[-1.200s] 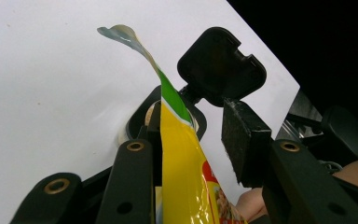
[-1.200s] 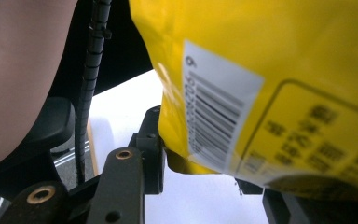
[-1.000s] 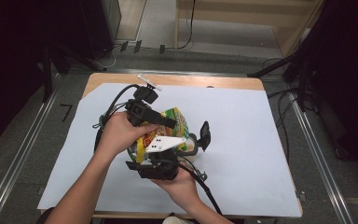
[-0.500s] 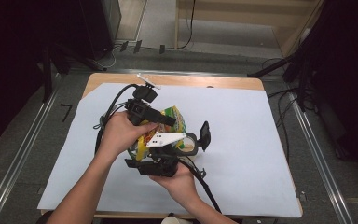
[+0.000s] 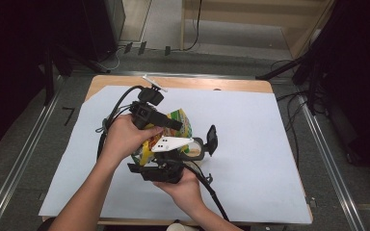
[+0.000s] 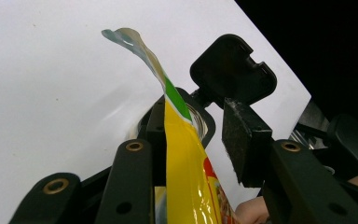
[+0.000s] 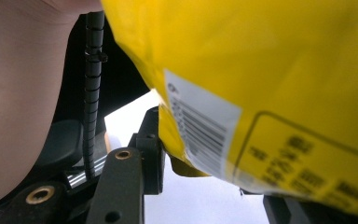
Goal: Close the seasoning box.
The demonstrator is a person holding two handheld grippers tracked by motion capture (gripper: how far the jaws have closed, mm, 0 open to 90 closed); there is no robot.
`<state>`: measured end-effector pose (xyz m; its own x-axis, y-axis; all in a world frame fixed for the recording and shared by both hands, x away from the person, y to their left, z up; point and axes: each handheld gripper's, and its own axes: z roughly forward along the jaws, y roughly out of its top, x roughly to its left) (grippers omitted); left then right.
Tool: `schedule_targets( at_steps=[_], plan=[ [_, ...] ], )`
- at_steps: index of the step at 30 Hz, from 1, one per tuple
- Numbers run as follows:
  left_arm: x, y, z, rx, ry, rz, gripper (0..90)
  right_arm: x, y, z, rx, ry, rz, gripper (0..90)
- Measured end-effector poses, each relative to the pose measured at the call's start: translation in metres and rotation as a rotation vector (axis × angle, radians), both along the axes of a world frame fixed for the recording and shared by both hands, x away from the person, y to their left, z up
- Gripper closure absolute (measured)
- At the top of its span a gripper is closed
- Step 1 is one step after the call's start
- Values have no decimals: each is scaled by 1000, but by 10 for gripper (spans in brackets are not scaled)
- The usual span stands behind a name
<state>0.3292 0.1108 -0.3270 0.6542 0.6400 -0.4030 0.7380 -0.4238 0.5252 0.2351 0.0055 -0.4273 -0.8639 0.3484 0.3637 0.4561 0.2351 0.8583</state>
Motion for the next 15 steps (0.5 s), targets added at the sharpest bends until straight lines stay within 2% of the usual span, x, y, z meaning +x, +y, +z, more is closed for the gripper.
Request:
schedule_targets(
  at_steps=[15],
  plan=[
    [-3,2,0,-6,-18,-7,647,-1,2,-1,-17,-20,4,621]
  ],
)
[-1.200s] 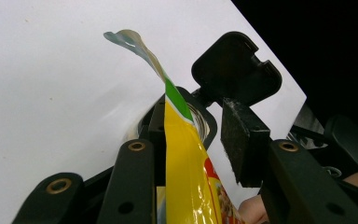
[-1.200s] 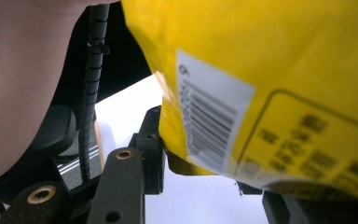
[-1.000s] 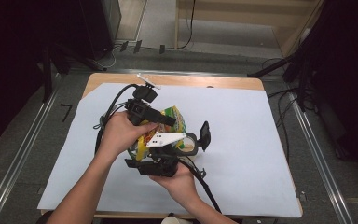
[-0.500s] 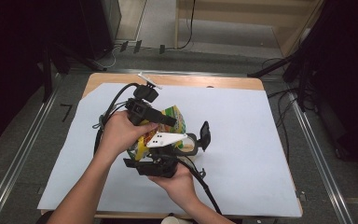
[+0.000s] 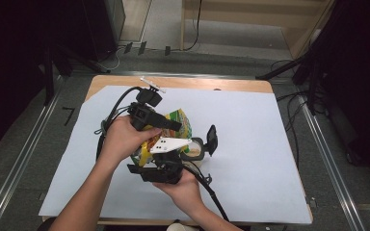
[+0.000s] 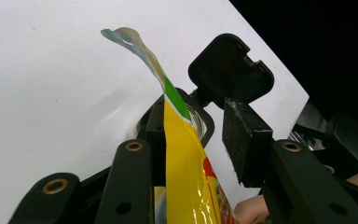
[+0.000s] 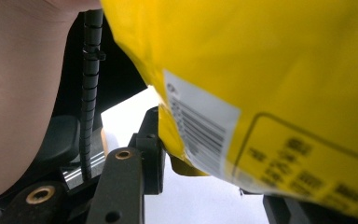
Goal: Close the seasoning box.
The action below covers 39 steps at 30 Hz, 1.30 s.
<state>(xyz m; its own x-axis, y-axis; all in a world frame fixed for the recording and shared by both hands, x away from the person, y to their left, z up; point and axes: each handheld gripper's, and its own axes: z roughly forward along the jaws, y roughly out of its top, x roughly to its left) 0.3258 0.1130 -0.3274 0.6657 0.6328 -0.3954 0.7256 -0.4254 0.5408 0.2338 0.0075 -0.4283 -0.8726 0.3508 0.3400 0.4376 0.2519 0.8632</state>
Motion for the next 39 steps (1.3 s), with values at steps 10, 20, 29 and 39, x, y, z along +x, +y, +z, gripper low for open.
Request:
schedule_targets(
  at_steps=[10,20,29,39],
  plan=[
    [-2,-1,3,-4,-31,13,647,2,-1,0,2,-21,-3,623],
    [-2,1,5,-11,-51,17,653,5,1,-1,3,-46,-10,623],
    [-4,1,8,-8,-60,23,653,4,1,0,13,-54,-9,623],
    [-7,0,11,2,-74,19,650,3,0,1,29,-50,-5,623]
  ],
)
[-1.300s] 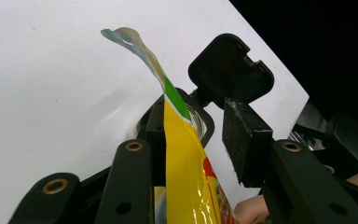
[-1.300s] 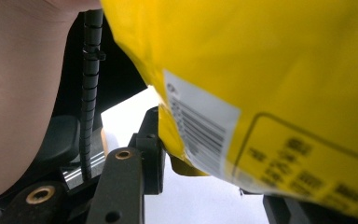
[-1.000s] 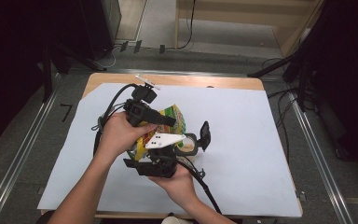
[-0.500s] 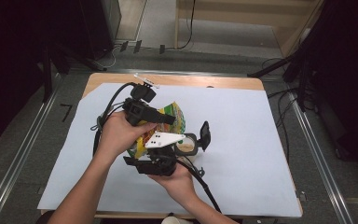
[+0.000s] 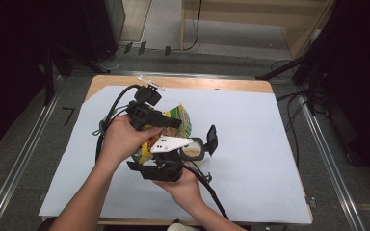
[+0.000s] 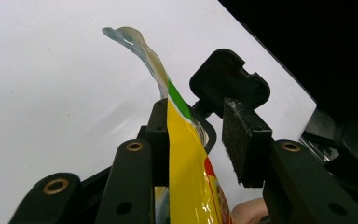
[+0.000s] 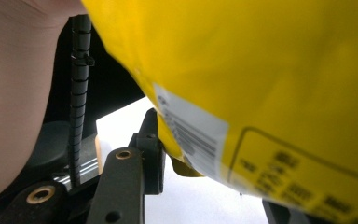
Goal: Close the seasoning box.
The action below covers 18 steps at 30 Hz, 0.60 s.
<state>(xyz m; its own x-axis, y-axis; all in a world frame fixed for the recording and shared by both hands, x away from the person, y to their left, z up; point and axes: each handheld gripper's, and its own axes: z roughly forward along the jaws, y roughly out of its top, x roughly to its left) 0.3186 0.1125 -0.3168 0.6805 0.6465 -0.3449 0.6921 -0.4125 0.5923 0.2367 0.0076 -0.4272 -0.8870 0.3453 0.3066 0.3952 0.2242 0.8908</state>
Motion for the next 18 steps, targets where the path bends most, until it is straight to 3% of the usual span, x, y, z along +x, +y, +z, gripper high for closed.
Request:
schedule_targets(
  at_steps=[18],
  plan=[
    [9,-2,-8,-1,59,-15,654,0,-2,-2,5,53,0,621]
  ],
)
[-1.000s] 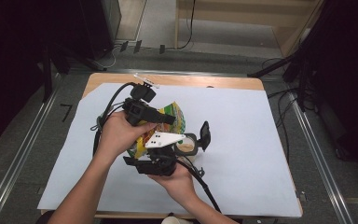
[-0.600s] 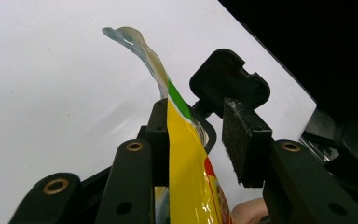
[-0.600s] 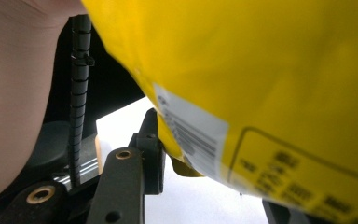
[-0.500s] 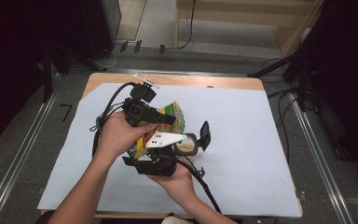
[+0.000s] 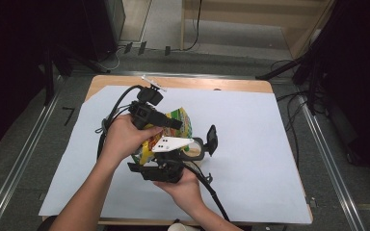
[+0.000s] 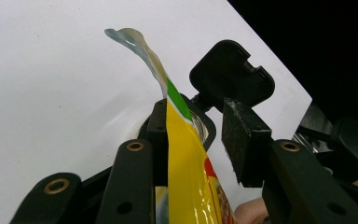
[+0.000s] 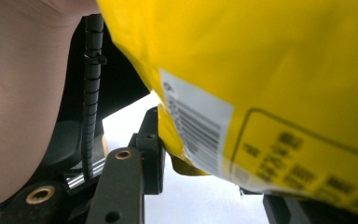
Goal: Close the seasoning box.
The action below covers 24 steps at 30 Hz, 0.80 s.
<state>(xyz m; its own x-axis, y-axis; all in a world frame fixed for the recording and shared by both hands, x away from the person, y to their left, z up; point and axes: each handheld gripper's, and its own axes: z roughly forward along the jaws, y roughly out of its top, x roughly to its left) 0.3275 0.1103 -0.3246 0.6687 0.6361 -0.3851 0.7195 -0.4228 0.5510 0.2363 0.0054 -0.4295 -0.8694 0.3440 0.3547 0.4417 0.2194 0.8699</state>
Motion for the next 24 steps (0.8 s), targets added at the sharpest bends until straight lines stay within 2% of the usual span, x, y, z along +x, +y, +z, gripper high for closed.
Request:
schedule_targets(
  at_steps=[10,24],
  plan=[
    [5,-3,-6,9,24,-10,655,1,-2,-2,-7,31,-5,619],
    [7,-4,-8,2,34,-16,654,2,-3,-4,-14,29,-6,615]
  ],
)
